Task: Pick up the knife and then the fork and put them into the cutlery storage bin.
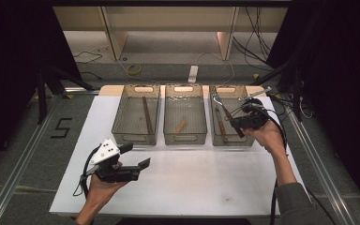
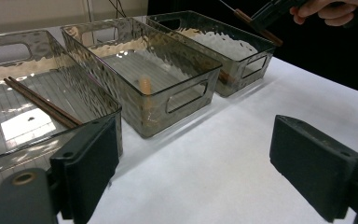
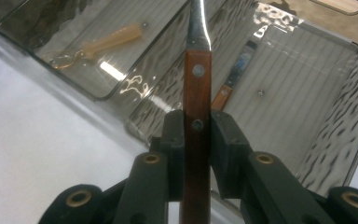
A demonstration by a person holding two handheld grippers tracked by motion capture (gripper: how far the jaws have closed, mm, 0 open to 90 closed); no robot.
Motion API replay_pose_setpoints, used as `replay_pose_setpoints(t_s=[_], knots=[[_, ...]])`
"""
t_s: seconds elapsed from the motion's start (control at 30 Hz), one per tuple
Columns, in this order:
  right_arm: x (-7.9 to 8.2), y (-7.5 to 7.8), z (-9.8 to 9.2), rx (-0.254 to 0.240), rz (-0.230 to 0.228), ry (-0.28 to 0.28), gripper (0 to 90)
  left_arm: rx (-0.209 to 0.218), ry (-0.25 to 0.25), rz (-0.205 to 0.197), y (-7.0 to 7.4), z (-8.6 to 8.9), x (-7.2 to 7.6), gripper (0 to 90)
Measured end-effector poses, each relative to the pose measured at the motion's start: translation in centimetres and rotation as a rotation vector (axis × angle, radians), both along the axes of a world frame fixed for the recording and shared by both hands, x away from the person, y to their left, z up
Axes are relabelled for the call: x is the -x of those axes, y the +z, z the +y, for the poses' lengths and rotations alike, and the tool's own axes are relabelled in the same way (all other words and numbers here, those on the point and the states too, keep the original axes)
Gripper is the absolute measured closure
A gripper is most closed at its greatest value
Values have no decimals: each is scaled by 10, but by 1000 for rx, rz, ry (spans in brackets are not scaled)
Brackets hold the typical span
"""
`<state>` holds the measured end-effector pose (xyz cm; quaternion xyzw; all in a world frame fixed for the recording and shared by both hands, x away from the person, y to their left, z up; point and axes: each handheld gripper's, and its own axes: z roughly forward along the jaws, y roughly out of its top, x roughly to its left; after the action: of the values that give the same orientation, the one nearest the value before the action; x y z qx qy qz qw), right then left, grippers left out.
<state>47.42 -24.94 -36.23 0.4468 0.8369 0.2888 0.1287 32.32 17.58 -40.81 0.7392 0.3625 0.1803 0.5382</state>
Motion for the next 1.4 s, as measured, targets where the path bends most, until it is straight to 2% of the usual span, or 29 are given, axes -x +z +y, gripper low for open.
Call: replay_pose_setpoints(t_s=[0.3, 0.9, 1.4], knots=[[-15, 0, -1, 1, 6, -46, 769, 0, 1, 0, 0, 0, 0, 151], [-36, 2, 1, 8, 31, -100, 769, 7, 1, 3, 0, 0, 0, 151], [-53, -7, -1, 18, 84, -167, 769, 8, 0, 4, 0, 0, 0, 151]])
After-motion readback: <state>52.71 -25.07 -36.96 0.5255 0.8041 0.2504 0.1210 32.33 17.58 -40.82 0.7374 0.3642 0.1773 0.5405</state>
